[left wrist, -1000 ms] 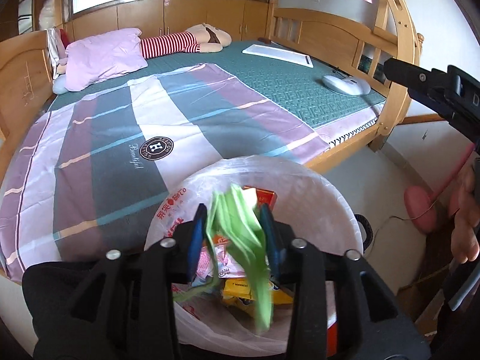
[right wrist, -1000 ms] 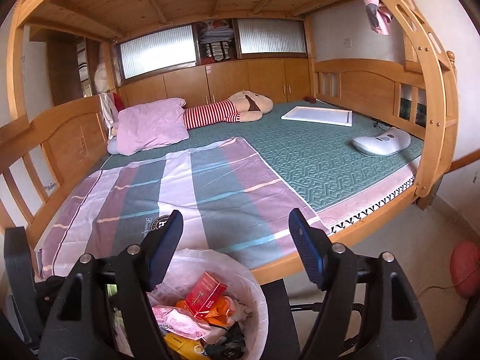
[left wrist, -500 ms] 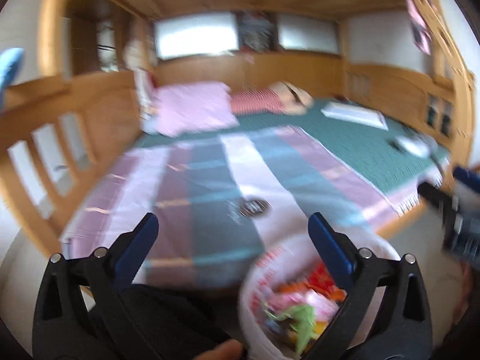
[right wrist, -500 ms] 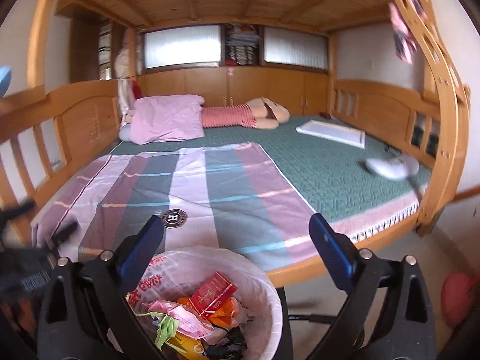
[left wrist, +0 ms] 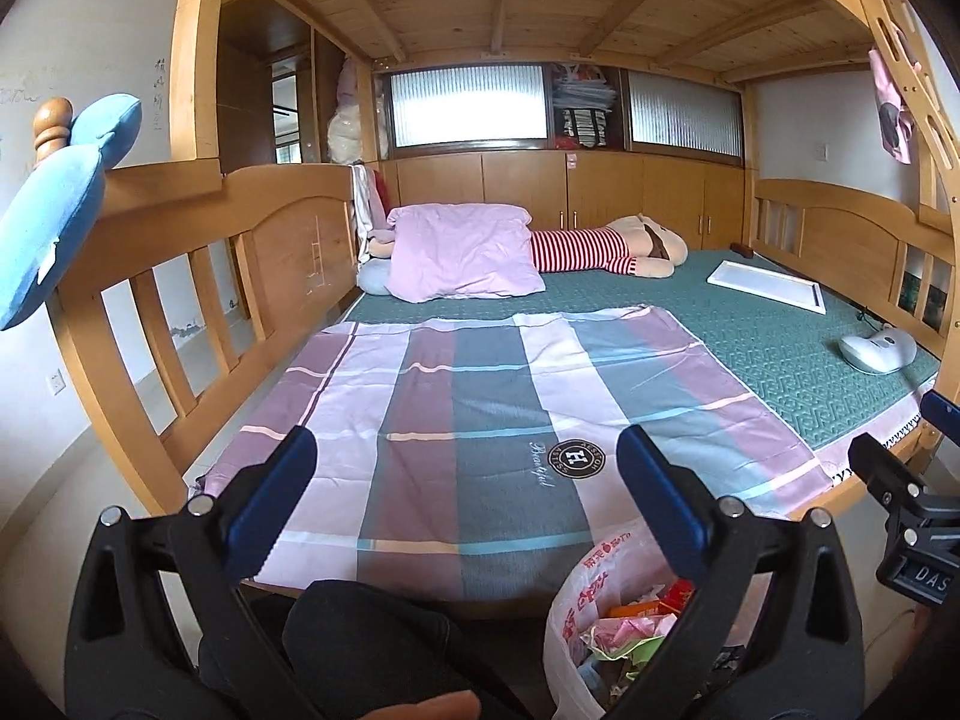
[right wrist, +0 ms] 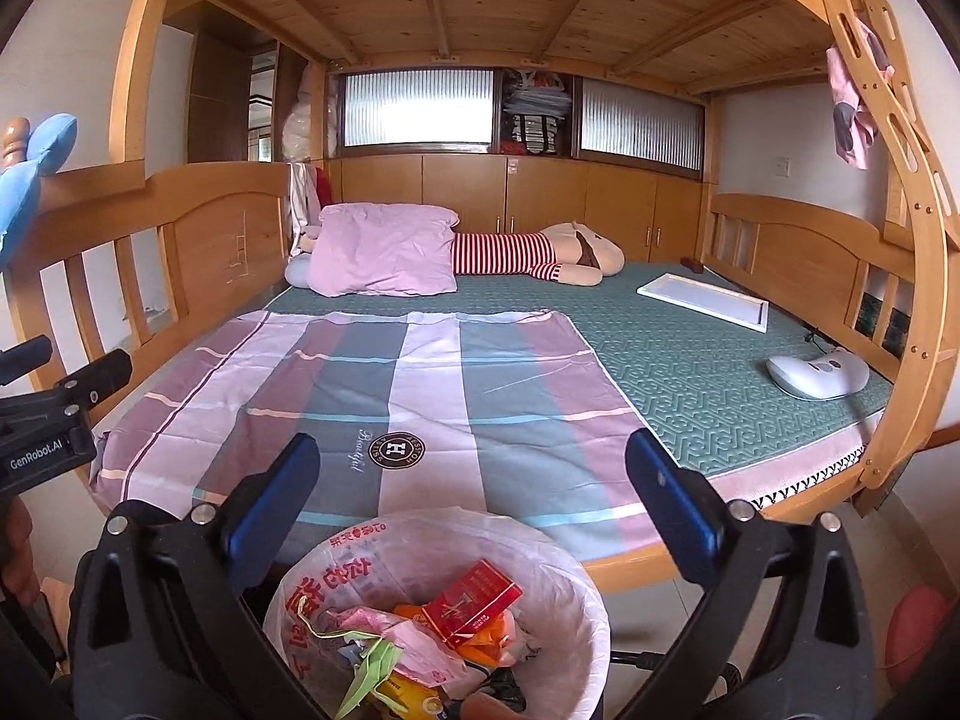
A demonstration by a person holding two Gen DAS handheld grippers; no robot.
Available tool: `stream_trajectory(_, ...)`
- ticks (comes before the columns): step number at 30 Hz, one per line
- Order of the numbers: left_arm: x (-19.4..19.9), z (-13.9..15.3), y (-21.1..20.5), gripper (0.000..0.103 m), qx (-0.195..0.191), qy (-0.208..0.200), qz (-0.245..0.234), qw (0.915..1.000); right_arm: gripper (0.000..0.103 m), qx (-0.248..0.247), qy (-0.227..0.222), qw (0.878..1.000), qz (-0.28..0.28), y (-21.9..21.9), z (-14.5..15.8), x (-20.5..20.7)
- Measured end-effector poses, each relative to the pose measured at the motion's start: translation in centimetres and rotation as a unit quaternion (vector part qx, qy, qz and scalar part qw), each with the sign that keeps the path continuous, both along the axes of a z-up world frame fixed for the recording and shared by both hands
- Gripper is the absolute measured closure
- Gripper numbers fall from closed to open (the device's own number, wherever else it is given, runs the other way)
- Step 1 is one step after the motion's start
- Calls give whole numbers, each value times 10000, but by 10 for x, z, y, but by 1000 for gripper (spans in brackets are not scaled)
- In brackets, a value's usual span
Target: Collect trash
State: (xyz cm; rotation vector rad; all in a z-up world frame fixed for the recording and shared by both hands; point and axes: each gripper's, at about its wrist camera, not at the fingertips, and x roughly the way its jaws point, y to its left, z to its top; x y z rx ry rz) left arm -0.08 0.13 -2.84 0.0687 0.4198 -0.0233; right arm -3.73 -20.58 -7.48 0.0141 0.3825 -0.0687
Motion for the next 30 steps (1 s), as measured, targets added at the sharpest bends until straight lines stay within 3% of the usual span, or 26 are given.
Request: stream_trajectory(30,-3,-5,-7,4,14,75,-120,9999,3,28,33,10000,-28,0,-3,1)
